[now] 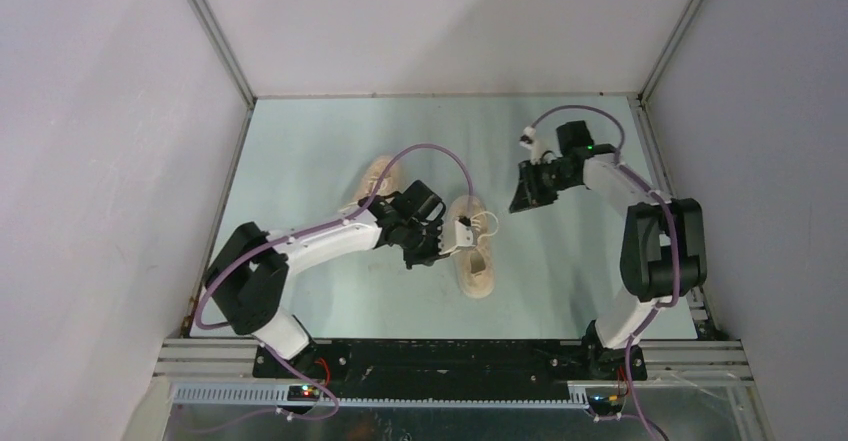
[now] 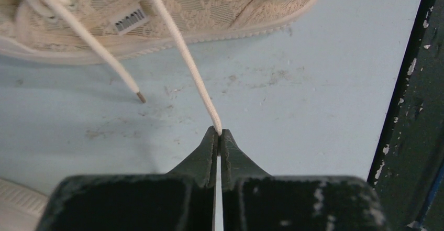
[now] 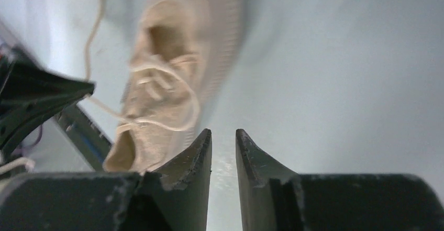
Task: Tie the shoes
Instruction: Pick up the shoelace at the center of the board.
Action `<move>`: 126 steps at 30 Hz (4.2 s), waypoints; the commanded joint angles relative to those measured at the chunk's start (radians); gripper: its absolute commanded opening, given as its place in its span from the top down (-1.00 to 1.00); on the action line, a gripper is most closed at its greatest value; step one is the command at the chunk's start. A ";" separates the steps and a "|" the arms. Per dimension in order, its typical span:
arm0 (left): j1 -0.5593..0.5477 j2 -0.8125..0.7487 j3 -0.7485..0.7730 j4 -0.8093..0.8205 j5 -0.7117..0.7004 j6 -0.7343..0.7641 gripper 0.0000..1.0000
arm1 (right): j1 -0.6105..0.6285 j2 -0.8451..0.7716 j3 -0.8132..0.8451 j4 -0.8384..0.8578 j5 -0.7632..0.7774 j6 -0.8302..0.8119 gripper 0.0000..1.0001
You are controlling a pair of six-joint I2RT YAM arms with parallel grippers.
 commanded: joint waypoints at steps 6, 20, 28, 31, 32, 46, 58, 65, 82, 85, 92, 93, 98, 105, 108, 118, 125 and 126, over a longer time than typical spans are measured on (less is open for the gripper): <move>-0.018 0.052 0.034 -0.053 0.019 -0.043 0.89 | -0.214 -0.023 -0.005 0.022 0.101 0.109 0.26; 0.288 -0.204 0.138 -0.209 -0.013 -0.196 0.16 | 0.205 -0.267 0.051 -0.100 -0.009 -0.388 0.14; 0.568 -0.384 0.237 -0.264 -0.002 -0.358 0.12 | 0.609 -0.072 0.166 -0.205 0.339 -0.634 0.19; 0.615 -0.442 0.234 -0.274 -0.012 -0.362 0.00 | 0.736 -0.007 0.177 -0.147 0.452 -0.655 0.22; 0.637 -0.467 0.226 -0.281 -0.002 -0.364 -0.05 | 0.756 0.019 0.177 -0.119 0.473 -0.661 0.22; 0.817 -0.623 0.084 -0.276 0.259 -0.462 -0.26 | 0.873 0.171 0.163 0.000 0.664 -0.738 0.30; 0.817 -0.620 0.055 -0.246 0.307 -0.459 -0.23 | 0.890 0.237 0.162 -0.002 0.683 -0.719 0.49; 0.817 -0.697 -0.068 -0.195 0.321 -0.287 -0.13 | 0.847 0.147 0.172 -0.025 0.647 -0.654 1.00; 0.309 -0.607 -0.272 0.280 0.219 0.232 -0.23 | 0.415 0.005 0.232 0.007 -0.324 -0.262 1.00; 0.244 -0.484 -0.227 0.312 0.202 0.225 -0.23 | 0.382 -0.008 0.217 0.041 -0.385 -0.226 1.00; 0.235 -0.360 0.160 -0.120 0.135 0.205 -0.21 | 0.339 -0.068 0.159 0.088 -0.420 -0.204 1.00; 0.234 -0.349 0.157 -0.095 0.137 0.187 -0.22 | 0.338 -0.069 0.158 0.097 -0.425 -0.199 1.00; 0.229 -0.280 0.146 -0.119 0.298 0.150 -0.22 | 0.318 -0.076 0.158 0.113 -0.456 -0.160 1.00; 0.257 -0.196 0.308 -0.263 0.220 0.322 -0.24 | 0.259 -0.089 0.146 0.100 -0.494 -0.125 1.00; 0.245 -0.128 0.314 -0.213 0.290 0.228 -0.22 | 0.247 -0.089 0.137 0.122 -0.504 -0.101 1.00; 0.203 -0.099 0.170 0.127 0.239 -0.025 -0.11 | 0.240 -0.100 0.135 0.090 -0.500 -0.136 1.00; 0.202 -0.061 0.123 0.203 0.300 -0.077 0.51 | 0.241 -0.095 0.129 0.092 -0.503 -0.131 1.00; 0.202 -0.059 0.118 0.215 0.318 -0.083 0.63 | 0.240 -0.094 0.129 0.094 -0.502 -0.130 1.00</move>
